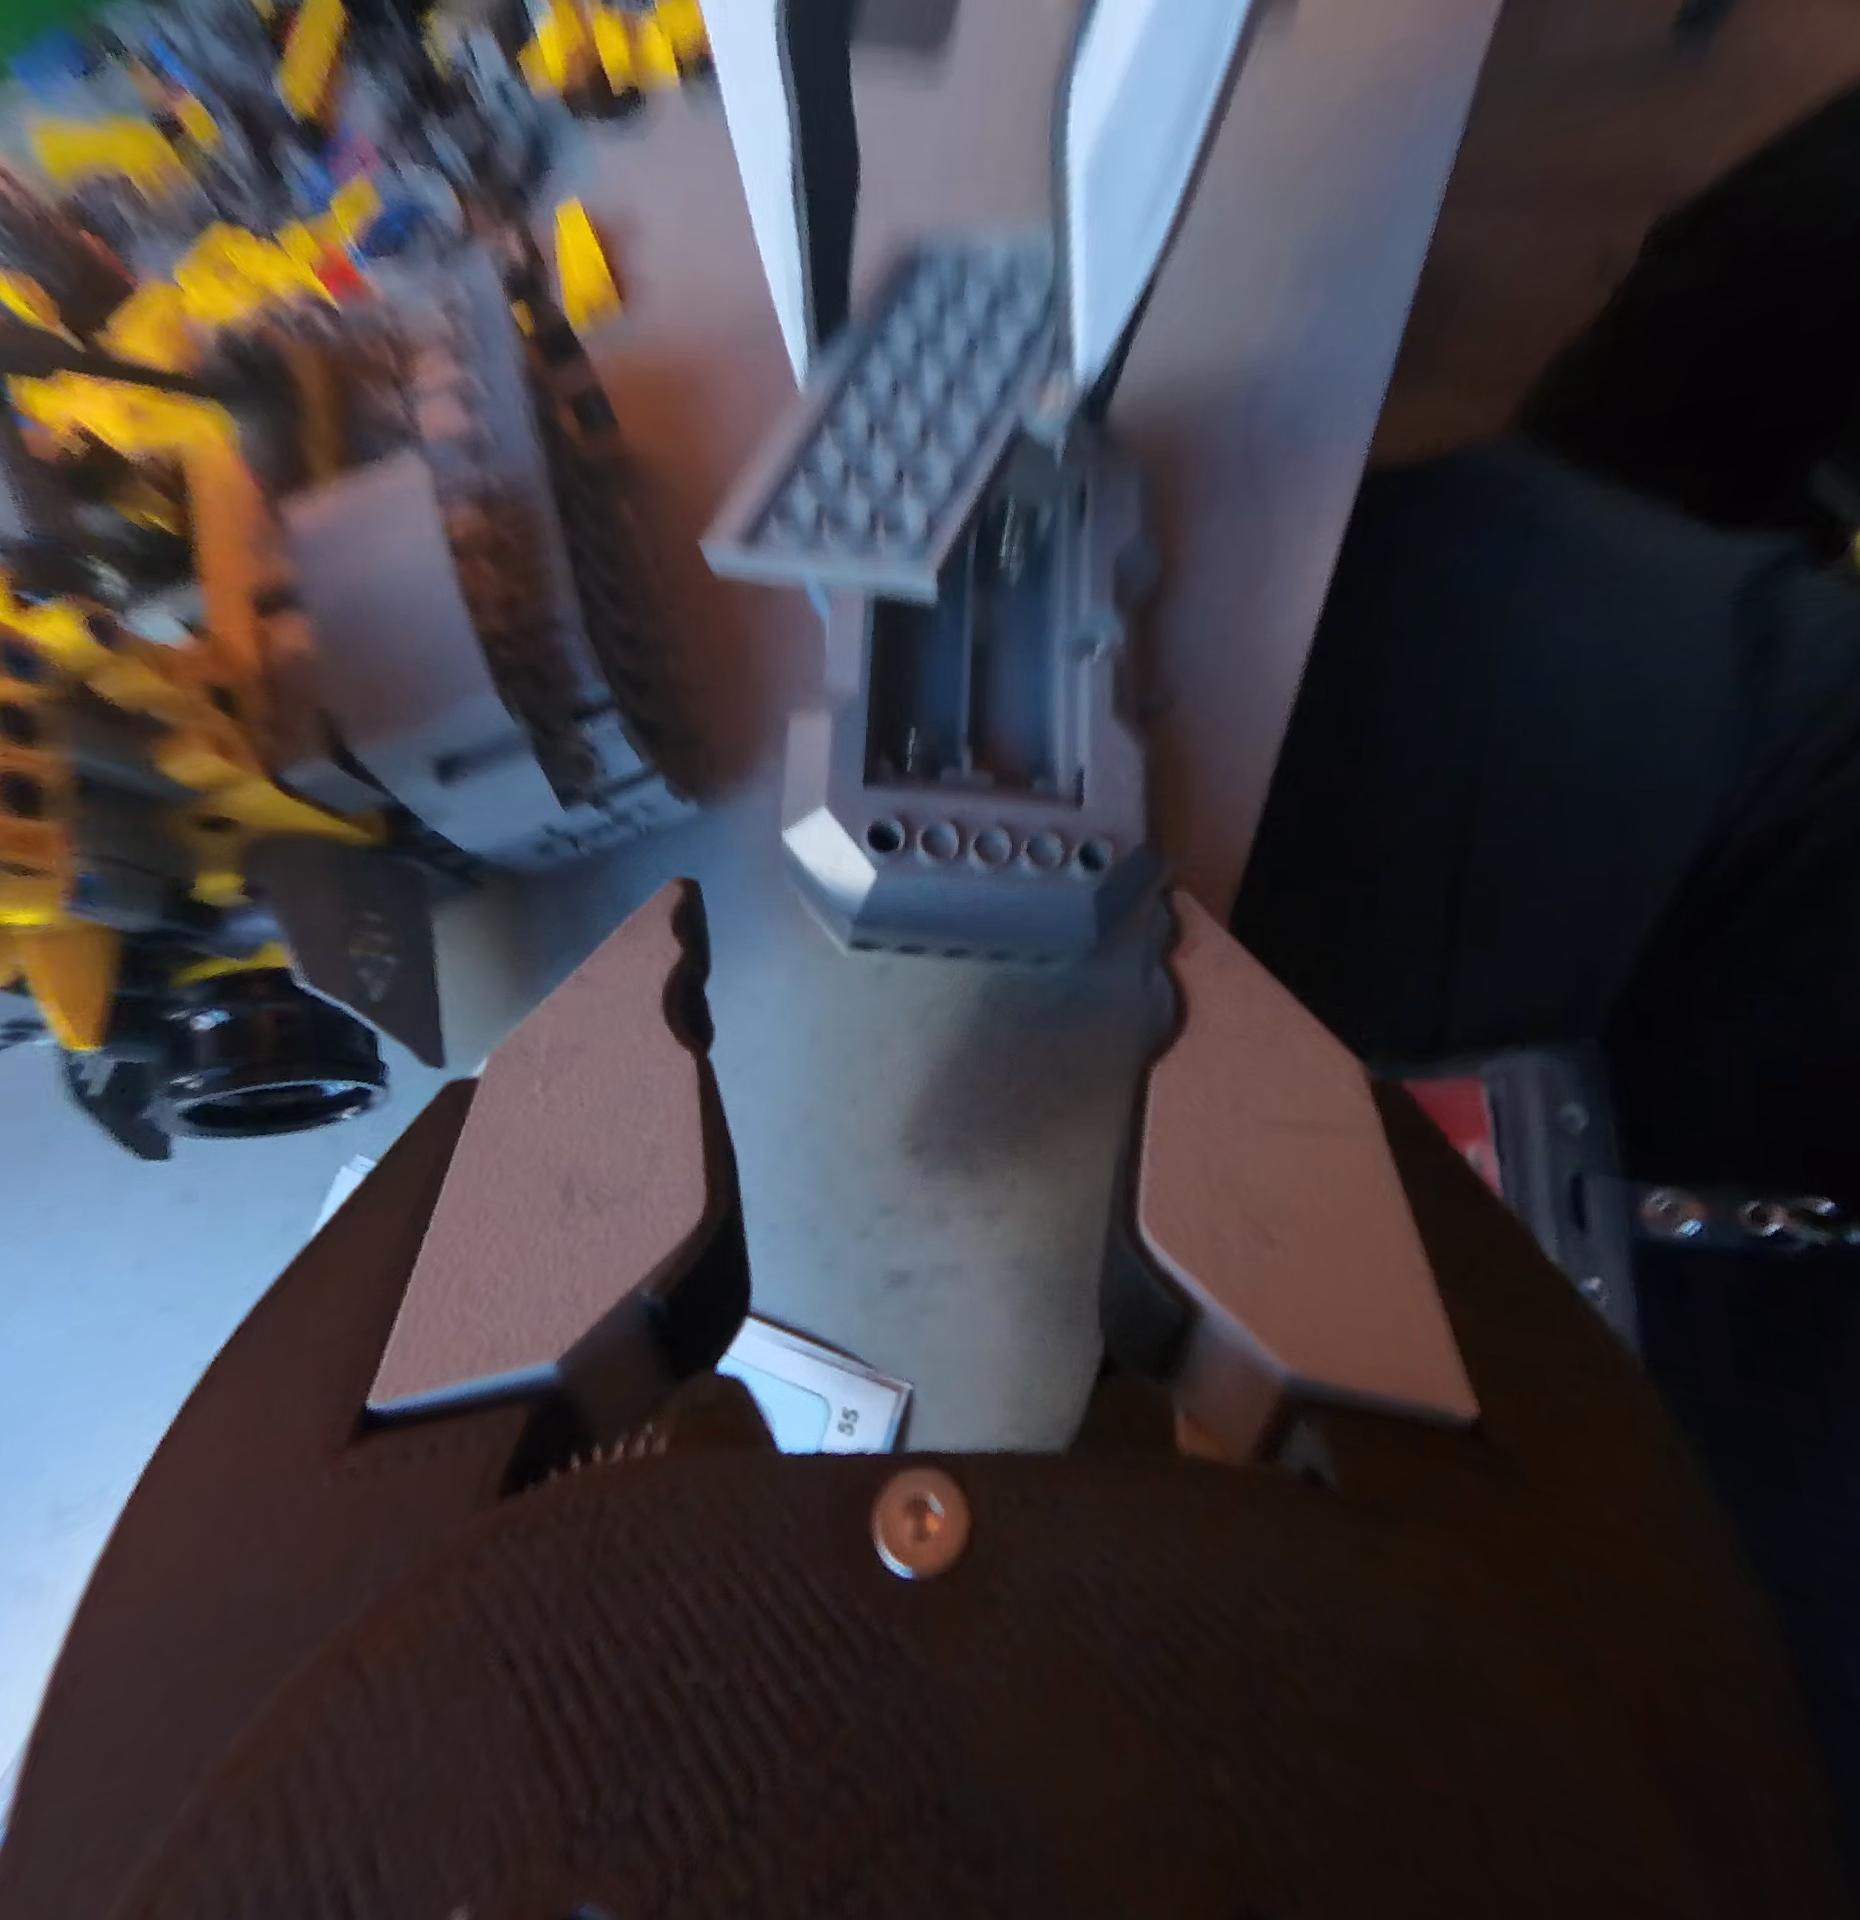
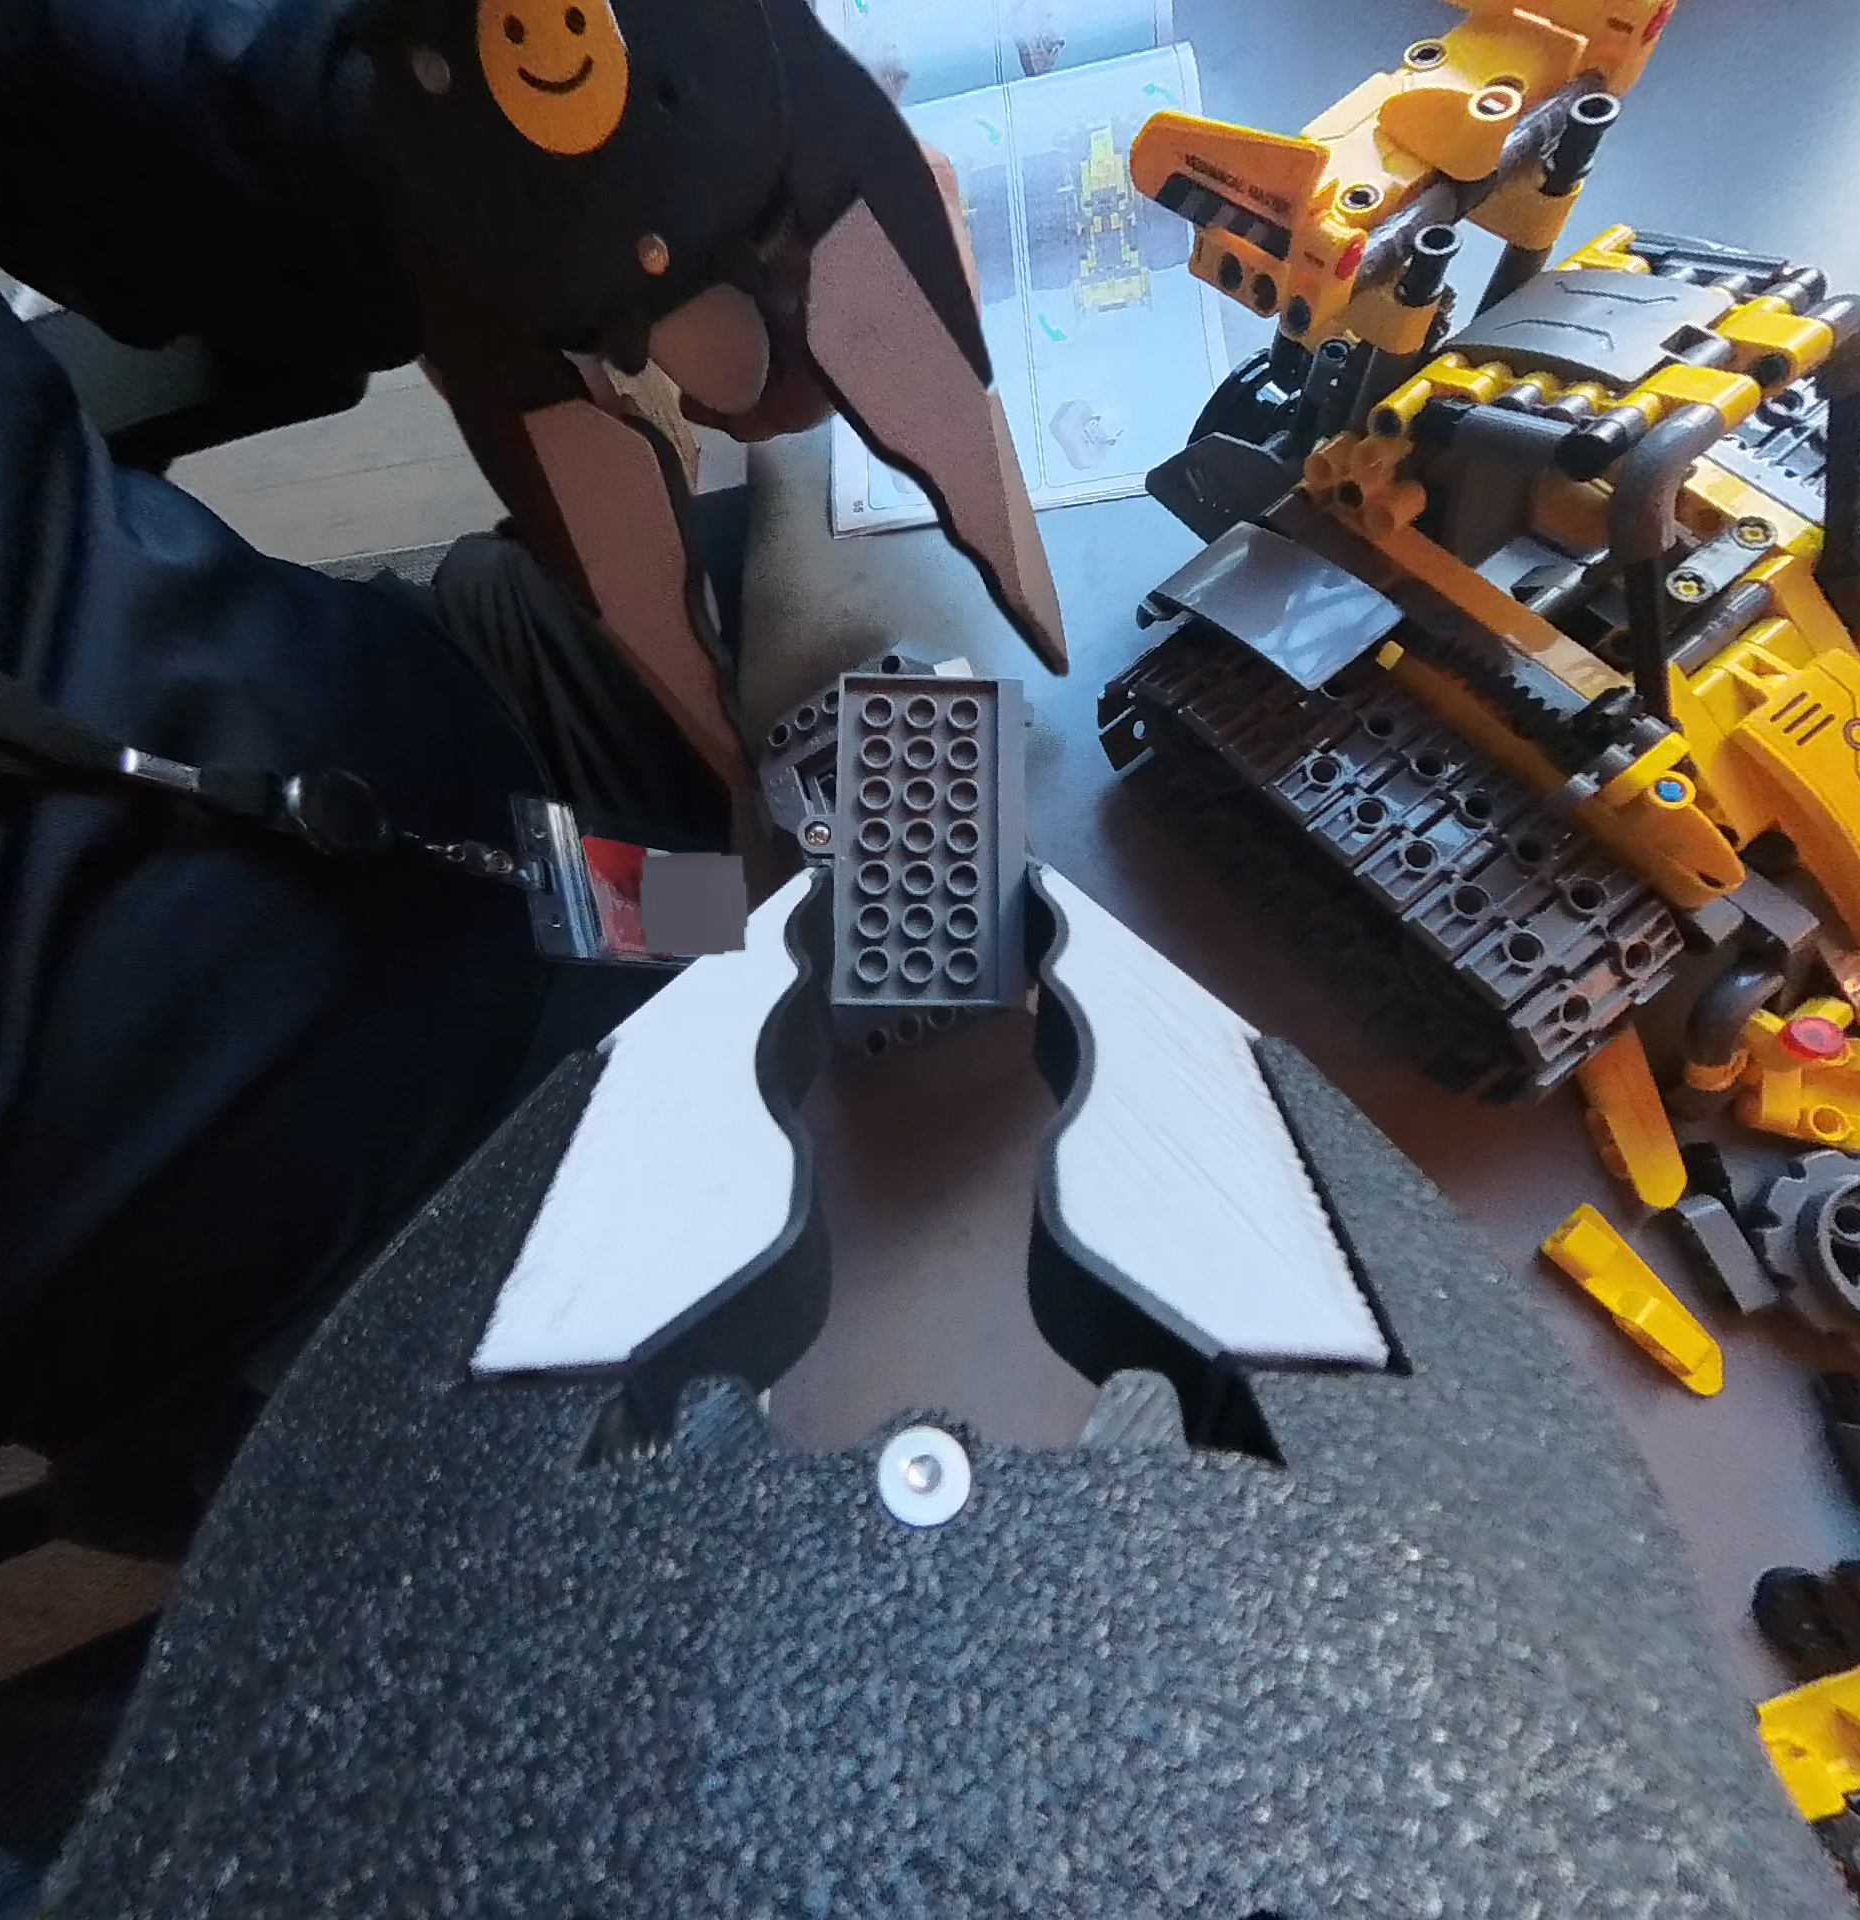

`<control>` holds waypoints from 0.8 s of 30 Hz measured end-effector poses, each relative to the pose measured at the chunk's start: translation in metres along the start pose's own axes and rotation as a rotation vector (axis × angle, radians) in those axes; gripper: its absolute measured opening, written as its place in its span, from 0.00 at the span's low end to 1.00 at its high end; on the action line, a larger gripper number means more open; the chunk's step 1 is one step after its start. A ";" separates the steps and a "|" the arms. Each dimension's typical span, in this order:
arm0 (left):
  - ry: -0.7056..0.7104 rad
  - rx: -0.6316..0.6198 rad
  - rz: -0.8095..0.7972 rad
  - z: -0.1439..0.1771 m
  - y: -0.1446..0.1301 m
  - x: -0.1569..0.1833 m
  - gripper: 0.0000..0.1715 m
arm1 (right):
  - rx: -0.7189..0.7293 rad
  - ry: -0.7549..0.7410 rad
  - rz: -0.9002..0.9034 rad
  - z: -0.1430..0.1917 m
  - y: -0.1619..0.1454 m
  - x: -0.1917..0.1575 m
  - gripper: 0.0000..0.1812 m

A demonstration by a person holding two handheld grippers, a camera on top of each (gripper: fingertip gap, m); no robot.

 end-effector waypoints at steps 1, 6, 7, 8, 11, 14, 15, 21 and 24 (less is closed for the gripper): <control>-0.005 0.002 -0.007 -0.002 -0.001 0.000 0.44 | 0.002 0.002 -0.002 0.000 0.000 0.000 0.20; -0.047 0.063 0.007 0.001 0.001 -0.003 0.49 | 0.000 0.008 -0.006 -0.001 -0.002 0.003 0.20; -0.054 0.083 0.007 0.003 0.003 -0.004 0.50 | 0.000 0.008 -0.001 -0.002 -0.002 0.002 0.20; -0.060 0.109 0.001 0.004 0.006 -0.004 0.49 | 0.000 0.009 0.003 -0.003 -0.001 0.002 0.20; -0.048 0.127 -0.019 0.001 0.008 -0.007 0.45 | -0.007 0.001 0.014 -0.004 0.001 0.002 0.20; -0.097 0.101 0.003 -0.008 0.007 -0.006 0.46 | -0.004 0.000 0.002 -0.003 0.000 0.003 0.20; -0.103 0.096 0.004 -0.009 0.007 -0.006 0.46 | 0.002 -0.004 0.001 -0.001 0.000 0.004 0.20; -0.119 0.114 0.046 -0.005 0.006 -0.011 0.46 | 0.031 -0.015 -0.014 0.007 -0.001 0.007 0.20; -0.129 0.101 0.063 -0.006 0.005 -0.011 0.45 | 0.030 -0.016 -0.018 0.007 -0.003 0.009 0.20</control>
Point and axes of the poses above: each gripper's, where its closed fingertips meet, z back along the fingers, y out of its top, x = y × z across the jaws, the point moved 6 cm from there along z, back along the fingers, and after that the axes turned 8 degrees about y, right-handed, at the moved point
